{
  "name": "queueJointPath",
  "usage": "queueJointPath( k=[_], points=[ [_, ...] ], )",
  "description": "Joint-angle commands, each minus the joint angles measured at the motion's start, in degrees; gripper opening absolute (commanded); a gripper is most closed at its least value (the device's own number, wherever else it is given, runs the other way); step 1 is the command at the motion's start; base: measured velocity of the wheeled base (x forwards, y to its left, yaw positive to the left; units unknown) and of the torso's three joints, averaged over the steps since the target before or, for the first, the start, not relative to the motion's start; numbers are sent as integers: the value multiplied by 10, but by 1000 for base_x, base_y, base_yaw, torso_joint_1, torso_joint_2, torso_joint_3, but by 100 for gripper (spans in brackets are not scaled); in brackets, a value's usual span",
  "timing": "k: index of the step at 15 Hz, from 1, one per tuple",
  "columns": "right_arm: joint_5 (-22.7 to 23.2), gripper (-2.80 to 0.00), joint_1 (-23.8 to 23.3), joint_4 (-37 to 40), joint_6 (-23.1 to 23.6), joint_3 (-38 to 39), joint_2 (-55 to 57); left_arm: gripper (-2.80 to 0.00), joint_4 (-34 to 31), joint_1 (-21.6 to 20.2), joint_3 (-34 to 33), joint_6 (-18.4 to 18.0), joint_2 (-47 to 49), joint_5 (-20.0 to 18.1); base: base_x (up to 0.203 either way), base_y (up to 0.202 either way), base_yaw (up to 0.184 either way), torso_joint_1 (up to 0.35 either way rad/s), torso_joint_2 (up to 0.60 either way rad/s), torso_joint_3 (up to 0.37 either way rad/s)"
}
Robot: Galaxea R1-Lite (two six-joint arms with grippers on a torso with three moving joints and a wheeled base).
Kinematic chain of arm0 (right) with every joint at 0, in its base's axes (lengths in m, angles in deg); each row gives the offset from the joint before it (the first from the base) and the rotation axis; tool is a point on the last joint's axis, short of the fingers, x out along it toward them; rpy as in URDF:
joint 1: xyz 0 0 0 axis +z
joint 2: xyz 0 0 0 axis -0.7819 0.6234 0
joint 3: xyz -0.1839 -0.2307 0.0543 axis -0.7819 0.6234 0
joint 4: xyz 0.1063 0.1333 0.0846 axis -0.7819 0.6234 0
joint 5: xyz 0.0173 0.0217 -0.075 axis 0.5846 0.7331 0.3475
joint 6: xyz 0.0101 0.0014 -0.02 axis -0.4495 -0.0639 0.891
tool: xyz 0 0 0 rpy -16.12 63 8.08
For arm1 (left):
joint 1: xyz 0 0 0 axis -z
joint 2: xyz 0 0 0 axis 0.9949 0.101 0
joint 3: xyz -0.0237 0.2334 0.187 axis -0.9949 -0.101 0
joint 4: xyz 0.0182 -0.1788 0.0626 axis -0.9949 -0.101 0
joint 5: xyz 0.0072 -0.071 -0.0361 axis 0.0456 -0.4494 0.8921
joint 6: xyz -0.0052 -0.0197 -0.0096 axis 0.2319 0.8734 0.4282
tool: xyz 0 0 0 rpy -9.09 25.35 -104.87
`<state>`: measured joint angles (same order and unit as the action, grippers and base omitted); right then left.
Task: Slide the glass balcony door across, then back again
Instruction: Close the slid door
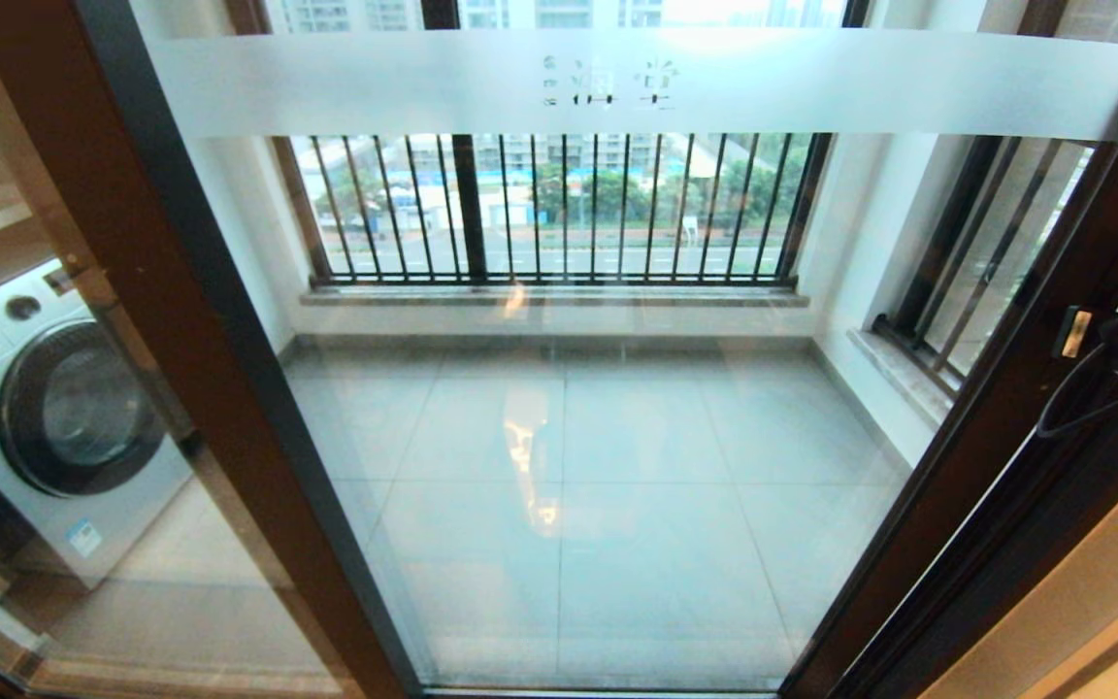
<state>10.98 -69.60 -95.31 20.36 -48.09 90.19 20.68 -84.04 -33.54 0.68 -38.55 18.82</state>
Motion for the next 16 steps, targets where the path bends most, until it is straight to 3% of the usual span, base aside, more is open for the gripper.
queueJointPath(
  k=[1, 5, 16],
  points=[
    [0, -280, 0, -2, 0, -3, 9, -280, 0, 0, 0, 0, 1, 0, 0, 0, 0, 0, 0, 0],
    [-2, -280, 1, -43, 2, -6, 32, -280, 0, -1, 0, 0, 1, 0, 0, 0, 0, 0, 0, 0],
    [-3, -280, -5, -50, 3, -10, 43, -280, 0, 0, 0, 0, 1, 0, 0, 0, 0, 0, 0, 0]
  ],
)
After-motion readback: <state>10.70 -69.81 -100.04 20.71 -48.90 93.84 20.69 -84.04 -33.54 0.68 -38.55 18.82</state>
